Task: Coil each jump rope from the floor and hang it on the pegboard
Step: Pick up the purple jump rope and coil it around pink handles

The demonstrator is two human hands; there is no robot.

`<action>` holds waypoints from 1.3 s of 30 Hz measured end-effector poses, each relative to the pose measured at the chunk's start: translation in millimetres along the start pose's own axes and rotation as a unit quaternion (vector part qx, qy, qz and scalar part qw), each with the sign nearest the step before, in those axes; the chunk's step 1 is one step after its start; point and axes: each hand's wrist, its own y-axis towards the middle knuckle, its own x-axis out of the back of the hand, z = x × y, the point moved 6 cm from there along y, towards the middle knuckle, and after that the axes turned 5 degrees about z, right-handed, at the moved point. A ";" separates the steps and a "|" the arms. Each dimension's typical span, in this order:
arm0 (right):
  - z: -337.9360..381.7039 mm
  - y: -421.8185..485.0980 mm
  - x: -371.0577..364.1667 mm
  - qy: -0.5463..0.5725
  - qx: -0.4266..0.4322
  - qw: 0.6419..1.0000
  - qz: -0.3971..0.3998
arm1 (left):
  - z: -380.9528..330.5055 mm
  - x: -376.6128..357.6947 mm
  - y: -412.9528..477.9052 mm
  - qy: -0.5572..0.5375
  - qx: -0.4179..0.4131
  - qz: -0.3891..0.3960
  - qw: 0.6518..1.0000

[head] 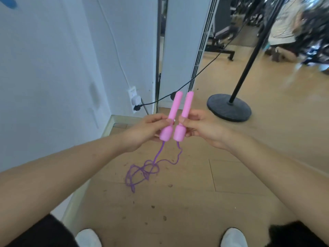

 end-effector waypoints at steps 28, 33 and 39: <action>10.9 -50.6 -15.9 -0.597 0.225 0.768 -0.052 | 31.3 -38.5 -15.3 -0.007 0.114 0.123 0.986; -19.7 -44.5 -28.6 -0.614 0.211 0.760 0.011 | 26.5 -47.1 -19.5 0.070 0.120 0.146 0.980; -35.2 -37.7 -9.1 -0.512 0.081 0.853 0.052 | 22.7 -18.0 -9.7 0.099 0.097 0.068 0.988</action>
